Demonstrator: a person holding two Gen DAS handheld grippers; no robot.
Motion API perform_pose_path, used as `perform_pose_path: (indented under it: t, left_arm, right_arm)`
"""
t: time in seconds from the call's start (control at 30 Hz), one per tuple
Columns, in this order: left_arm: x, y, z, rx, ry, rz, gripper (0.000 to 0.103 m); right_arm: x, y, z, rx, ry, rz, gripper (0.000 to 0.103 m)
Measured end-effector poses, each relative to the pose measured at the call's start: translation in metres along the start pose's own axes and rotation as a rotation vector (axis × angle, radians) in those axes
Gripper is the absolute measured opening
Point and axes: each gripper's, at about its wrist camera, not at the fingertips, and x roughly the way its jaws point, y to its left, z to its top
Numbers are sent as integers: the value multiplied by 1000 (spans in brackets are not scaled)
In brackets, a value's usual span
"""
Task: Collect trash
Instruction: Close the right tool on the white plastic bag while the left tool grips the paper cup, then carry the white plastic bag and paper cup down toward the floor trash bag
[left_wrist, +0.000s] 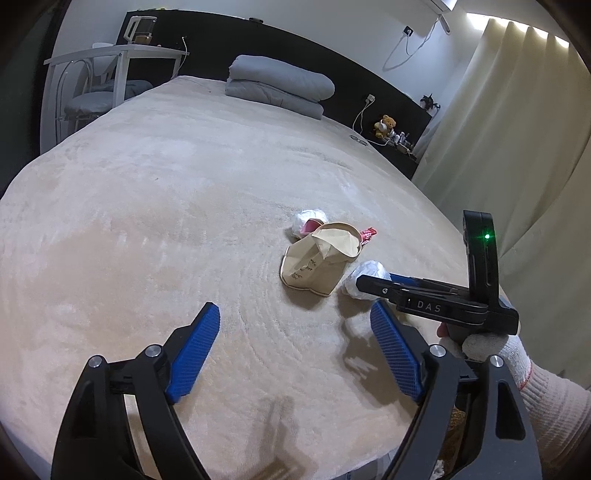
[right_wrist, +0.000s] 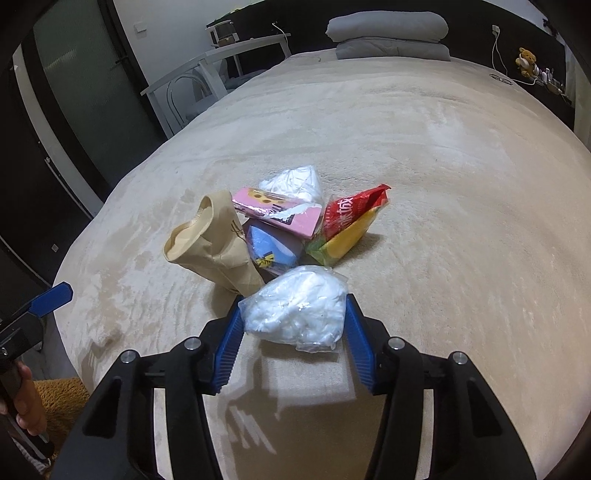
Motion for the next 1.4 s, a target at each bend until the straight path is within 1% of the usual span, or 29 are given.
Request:
perform_pose_path:
  t: [0.2,0.27,0.3,0.33,0.47,0.57,0.63,0.8,1.07,1.1,1.13,1.17,1.2,1.23,1.27,1.3,1.33,1.4]
  left_arm:
    - [18,-11,2,33,24,8,82]
    - [27,-17,5,59,30,21,89]
    - [32,-21,7,74,28,31,95]
    - [36,-23,8,86,27,38,96]
    - [61,-35,13,134,57,35,96]
    - [77,-44,15,177,65,59,96]
    - [87,-47,18,188,67,66,96]
    - [107,-47,26,173,76,93,96]
    - [127,-47,38,169,48,90,96]
    - [129,-47,40,169,47,90,95]
    - [131,-46,41,169,49,84,85]
    - [133,-46,42,172,54,91,77]
    - [135,-46,42,176,63,105,66]
    - [136,-45,42,175,71,102,56]
    - [136,-45,42,175,73,86,50]
    - [134,-47,43,186,68,94,46]
    - [133,-49,42,201,57,111,46]
    - [130,-50,41,200,55,95,46]
  right_arm:
    - [-25,-9,-2,35,-42,31,53]
    - [-36,-13,-3,45,-60,41,53]
    - [-41,-16,-4,51,-69,44,53]
    - [-46,-19,-5,58,-77,49,53]
    - [-66,-31,-10,78,-108,55,53]
    - [-78,-39,-15,94,-124,54,53]
    - [-84,-44,-17,104,-132,56,53]
    - [-95,-52,-22,118,-140,61,53]
    - [-110,-57,-24,133,-155,76,53]
    - [-110,-57,-24,135,-155,78,53]
    - [-111,-57,-24,136,-154,80,53]
    - [-111,-57,-24,136,-154,79,53]
    - [-111,-57,-24,136,-153,79,53]
    - [-112,-58,-24,138,-153,79,53]
    - [-112,-58,-24,140,-152,80,53]
    - [-112,-58,-23,142,-152,81,53]
    - [-112,-58,-23,140,-152,79,53]
    - [-112,-58,-23,141,-153,77,53]
